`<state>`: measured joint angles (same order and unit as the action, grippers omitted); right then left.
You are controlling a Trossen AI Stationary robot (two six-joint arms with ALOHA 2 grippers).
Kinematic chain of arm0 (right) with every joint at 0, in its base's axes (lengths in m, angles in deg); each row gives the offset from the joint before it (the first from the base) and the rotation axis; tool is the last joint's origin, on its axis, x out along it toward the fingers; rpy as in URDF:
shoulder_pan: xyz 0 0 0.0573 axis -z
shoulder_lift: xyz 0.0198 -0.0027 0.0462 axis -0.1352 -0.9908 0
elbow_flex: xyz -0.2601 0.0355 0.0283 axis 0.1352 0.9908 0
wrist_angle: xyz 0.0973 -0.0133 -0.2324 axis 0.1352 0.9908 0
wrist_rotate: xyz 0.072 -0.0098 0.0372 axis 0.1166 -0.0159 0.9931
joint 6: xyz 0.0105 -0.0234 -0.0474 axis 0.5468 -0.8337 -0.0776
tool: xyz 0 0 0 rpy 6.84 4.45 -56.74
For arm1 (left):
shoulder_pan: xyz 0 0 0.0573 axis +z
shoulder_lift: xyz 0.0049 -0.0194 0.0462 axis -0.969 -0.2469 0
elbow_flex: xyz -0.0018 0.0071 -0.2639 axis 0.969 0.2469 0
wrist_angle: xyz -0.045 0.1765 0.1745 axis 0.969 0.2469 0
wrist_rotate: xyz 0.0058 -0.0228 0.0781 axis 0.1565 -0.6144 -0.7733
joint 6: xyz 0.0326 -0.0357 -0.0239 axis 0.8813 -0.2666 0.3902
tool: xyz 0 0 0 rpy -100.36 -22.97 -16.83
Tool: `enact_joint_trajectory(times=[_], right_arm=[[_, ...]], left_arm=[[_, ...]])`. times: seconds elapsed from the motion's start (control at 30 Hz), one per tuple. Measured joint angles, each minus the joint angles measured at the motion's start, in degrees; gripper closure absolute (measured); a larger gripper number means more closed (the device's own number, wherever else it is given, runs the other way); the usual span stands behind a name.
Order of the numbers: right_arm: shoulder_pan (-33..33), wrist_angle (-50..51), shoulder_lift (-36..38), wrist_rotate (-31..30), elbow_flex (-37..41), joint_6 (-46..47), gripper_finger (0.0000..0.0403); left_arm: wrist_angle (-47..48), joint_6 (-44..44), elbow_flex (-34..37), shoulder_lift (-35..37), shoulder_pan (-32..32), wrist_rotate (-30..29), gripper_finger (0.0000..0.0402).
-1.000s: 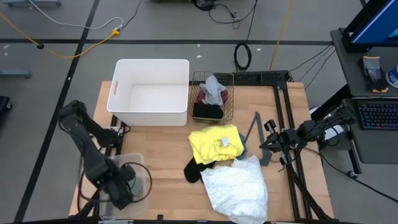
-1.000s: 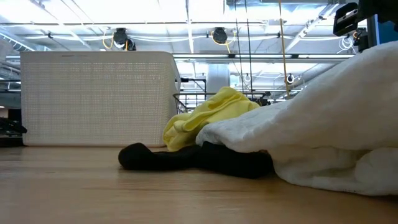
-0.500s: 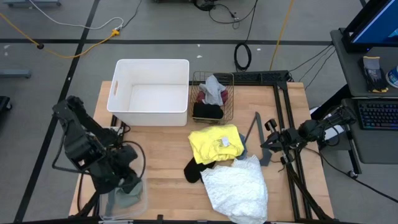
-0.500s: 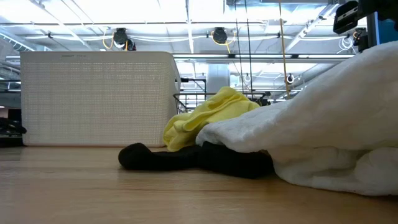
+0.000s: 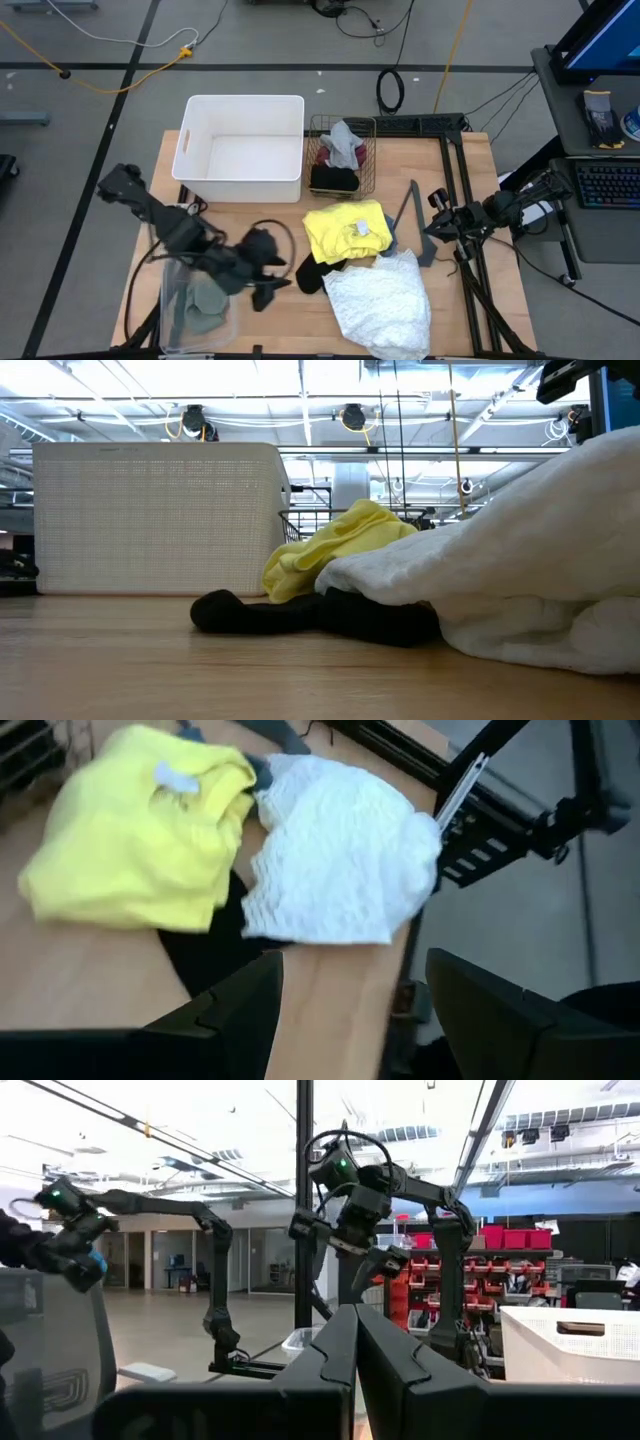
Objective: Pick & Place Cloths
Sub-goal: Put the black sock into the transparent bin
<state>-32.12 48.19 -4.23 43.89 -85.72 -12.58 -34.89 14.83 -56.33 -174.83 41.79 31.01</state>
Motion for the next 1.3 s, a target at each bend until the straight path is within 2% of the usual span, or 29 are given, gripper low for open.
enact_joint_trajectory(times=[0.43,0.63,0.9,1.13,1.3], right_arm=[[0.0,0.1,0.0,0.0,0.0,0.0,0.0403],[0.0,1.0,0.0,0.0,0.0,0.0,0.0403],[0.0,1.1,0.0,0.0,0.0,0.0,0.0403],[0.0,1.1,0.0,0.0,0.0,0.0,0.0403],[0.0,1.8,0.0,0.0,0.0,0.0,0.0403]], left_arm=[[0.2,12.4,0.0,-14.1,9.4,9.0,0.0151],[2.3,12.5,0.0,-19.1,12.8,9.8,0.0151],[3.2,10.8,0.0,-25.3,15.4,18.4,0.0151],[3.2,10.5,0.0,-26.5,16.3,19.4,0.0151],[2.8,10.5,0.0,-26.5,16.2,17.9,0.0151]])
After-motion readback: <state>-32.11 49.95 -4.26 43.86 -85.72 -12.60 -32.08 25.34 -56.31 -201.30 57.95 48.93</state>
